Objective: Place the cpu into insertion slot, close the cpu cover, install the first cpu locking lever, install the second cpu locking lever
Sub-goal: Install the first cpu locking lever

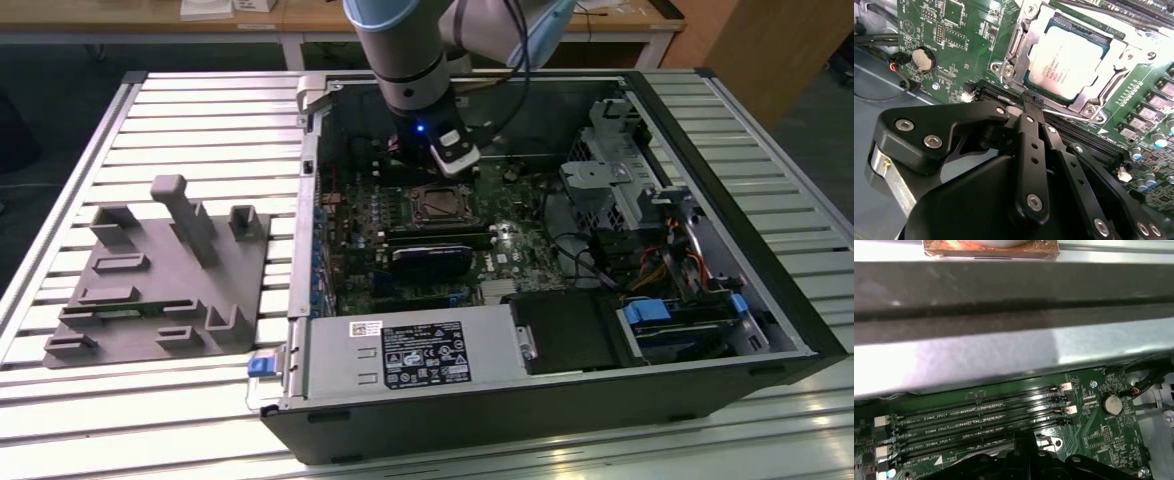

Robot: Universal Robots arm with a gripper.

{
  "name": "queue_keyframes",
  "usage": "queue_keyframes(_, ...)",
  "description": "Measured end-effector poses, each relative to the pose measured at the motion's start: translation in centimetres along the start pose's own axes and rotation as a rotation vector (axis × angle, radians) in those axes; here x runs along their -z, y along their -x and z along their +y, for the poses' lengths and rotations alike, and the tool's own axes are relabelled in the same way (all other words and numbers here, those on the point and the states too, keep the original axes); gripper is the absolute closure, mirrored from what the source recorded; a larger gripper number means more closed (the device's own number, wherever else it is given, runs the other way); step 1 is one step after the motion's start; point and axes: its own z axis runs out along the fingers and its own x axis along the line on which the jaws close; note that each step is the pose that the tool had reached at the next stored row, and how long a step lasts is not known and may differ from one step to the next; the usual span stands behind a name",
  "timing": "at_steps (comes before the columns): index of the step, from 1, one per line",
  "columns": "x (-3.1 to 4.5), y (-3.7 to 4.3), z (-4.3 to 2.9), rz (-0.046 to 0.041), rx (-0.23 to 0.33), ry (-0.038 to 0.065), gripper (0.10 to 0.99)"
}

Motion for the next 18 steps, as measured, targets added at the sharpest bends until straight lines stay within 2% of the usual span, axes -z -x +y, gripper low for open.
queue_keyframes(6,-0.38,-0.16,0.32,-0.0060,-0.025,-0.006,0.980)
queue_keyframes(18,-0.65,-0.51,0.71,-0.0162,-0.069,-0.017,0.980)
